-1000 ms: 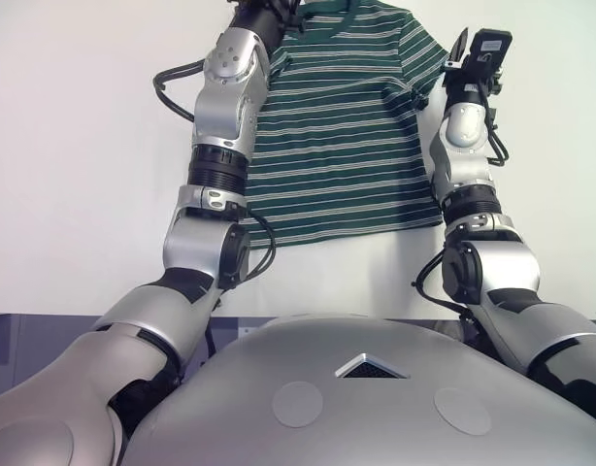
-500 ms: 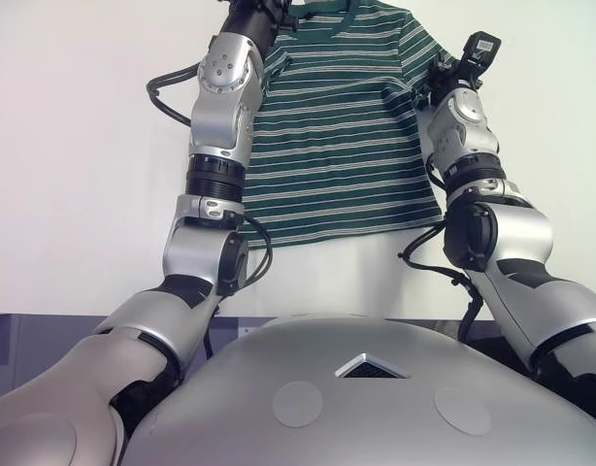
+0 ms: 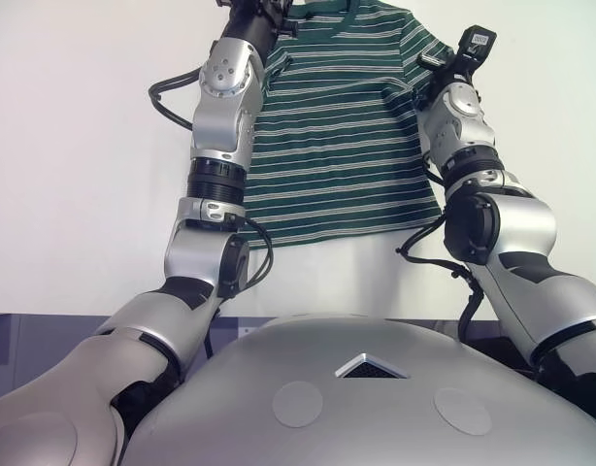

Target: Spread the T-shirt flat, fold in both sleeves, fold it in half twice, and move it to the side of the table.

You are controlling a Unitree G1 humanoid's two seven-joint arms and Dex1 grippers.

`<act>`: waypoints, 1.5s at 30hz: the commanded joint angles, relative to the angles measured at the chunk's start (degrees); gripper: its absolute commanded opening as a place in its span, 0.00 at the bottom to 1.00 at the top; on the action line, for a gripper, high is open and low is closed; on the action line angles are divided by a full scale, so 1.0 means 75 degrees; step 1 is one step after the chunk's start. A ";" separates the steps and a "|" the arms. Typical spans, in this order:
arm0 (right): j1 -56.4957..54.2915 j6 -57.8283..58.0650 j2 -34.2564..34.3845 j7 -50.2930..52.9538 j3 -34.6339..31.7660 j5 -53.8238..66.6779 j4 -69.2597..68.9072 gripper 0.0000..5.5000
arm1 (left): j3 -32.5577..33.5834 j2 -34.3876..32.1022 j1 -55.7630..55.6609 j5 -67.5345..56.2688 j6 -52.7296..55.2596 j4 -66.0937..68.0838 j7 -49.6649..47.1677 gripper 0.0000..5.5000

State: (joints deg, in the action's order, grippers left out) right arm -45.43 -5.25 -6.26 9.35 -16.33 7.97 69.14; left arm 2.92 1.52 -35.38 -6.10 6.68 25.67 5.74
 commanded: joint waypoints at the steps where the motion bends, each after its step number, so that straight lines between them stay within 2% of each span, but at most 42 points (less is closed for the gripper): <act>1: -0.0205 -0.0239 0.0022 0.0033 0.0339 -0.0357 -0.0086 0.00 | -0.0034 0.0024 0.0109 0.0031 -0.0072 0.0012 -0.0022 0.39; 9: -0.0319 -0.0660 0.0543 -0.0715 0.1961 -0.1682 -0.0573 0.00 | 0.0009 -0.0005 0.0074 0.0037 -0.0086 0.0072 -0.0075 0.39; 17: -0.0529 -0.0518 0.1215 -0.1307 0.2490 -0.1899 -0.0465 0.00 | 0.0009 -0.0020 0.0012 0.0041 -0.0075 0.0128 -0.0054 0.39; 18: -0.0525 -0.0479 0.1248 -0.1363 0.2499 -0.1896 -0.0467 0.00 | 0.0011 -0.0028 0.0019 0.0041 -0.0072 0.0118 -0.0054 0.39; 23: -0.0448 -0.0488 0.1380 -0.2161 0.2211 -0.1404 -0.0658 0.16 | 0.0016 -0.0016 0.0006 0.0042 -0.0087 0.0142 -0.0080 0.39; 28: -0.0460 0.0426 0.1764 -0.3933 0.0912 0.0705 -0.1528 0.33 | 0.0105 -0.0047 -0.0093 -0.0109 -0.0138 0.0081 0.0062 0.39; 29: -0.0372 0.0818 0.1764 -0.4354 0.0682 0.1228 -0.2020 0.37 | 0.0126 -0.0173 -0.0178 -0.0191 -0.0166 0.0001 0.0296 0.39; 30: -0.0115 0.1146 0.1623 -0.4769 0.0713 0.1492 -0.2781 0.37 | 0.0030 -0.0490 -0.0235 -0.0214 -0.0199 -0.0214 0.0805 0.39; 31: 0.0201 0.1329 0.1408 -0.5096 0.0917 0.1491 -0.3549 0.37 | -0.0090 -0.0845 -0.0244 -0.0191 -0.0256 -0.0466 0.1325 0.39; 34: 0.1802 0.0611 -0.0216 -0.6279 0.2347 0.0018 -0.6183 0.38 | -0.0572 -0.2697 0.0328 0.0247 -0.0619 -0.1653 0.3325 0.44; 36: 0.3135 -0.0635 -0.1655 -0.7215 0.2737 -0.0741 -0.7604 0.45 | -0.0970 -0.4133 0.1497 0.0761 -0.1844 -0.2503 0.4629 0.51; 37: 0.3765 -0.1781 -0.2392 -0.7506 0.2824 -0.1195 -0.7924 0.49 | -0.1107 -0.4789 0.2221 0.0915 -0.2965 -0.2800 0.5203 0.55; 40: 0.5503 -0.5707 -0.4508 -0.7732 0.2264 -0.1875 -0.7283 0.58 | -0.1269 -0.6866 0.4699 0.1525 -0.7595 -0.2596 0.6035 0.64; 42: 0.5971 -0.7458 -0.5488 -0.7594 0.1965 -0.2132 -0.6335 0.58 | -0.1173 -0.7353 0.5547 0.1963 -0.8833 -0.2283 0.5900 0.64; 45: 0.6169 -0.8930 -0.6288 -0.7101 0.1823 -0.2746 -0.4955 0.58 | -0.0992 -0.7304 0.5962 0.2925 -0.9821 -0.1985 0.5371 0.64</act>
State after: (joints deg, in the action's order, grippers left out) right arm -1.01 -59.99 -46.33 -45.75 -0.18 -7.32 24.38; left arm -5.35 -50.37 6.00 8.27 -57.68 9.18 47.86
